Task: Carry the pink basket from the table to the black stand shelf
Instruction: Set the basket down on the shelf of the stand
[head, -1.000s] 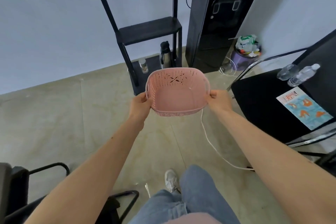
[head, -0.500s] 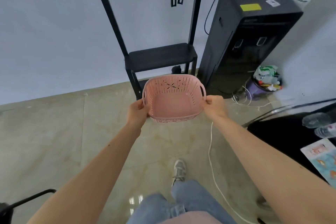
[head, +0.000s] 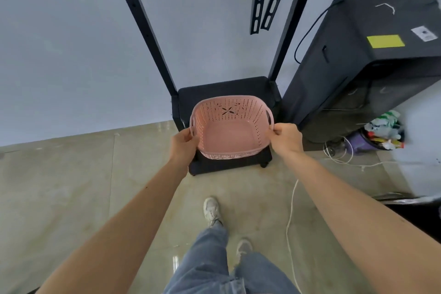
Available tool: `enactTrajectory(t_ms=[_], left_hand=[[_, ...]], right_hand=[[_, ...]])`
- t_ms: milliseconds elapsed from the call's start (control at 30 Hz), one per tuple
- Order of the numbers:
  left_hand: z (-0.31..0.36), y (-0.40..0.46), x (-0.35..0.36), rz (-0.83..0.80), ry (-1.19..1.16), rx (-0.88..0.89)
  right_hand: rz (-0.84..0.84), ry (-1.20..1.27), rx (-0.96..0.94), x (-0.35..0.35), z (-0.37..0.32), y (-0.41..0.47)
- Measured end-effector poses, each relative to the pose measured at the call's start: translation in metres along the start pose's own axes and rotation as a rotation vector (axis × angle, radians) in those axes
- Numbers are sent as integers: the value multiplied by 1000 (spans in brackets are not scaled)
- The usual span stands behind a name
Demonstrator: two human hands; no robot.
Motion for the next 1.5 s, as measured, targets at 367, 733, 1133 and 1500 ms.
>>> enactTrajectory(t_ms=[367, 733, 1133, 1500], left_hand=[[28, 168, 14, -30, 38, -20], [20, 273, 54, -86, 17, 32], [-6, 311, 66, -47, 9, 26], [-7, 313, 66, -25, 3, -4]], right_hand=[[43, 25, 60, 67, -38, 118], [62, 27, 40, 111, -29, 216], [75, 36, 16, 134, -19, 254], [41, 81, 43, 135, -17, 254]])
Point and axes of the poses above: each hand's wrist, its own y-axis towards the middle knuckle, its own x-axis out of the palm, z = x × y, the point moved 3 cm from there along y, towards the middle knuckle, and after that the axes turned 1 degree about x, right-handed, at the moved point
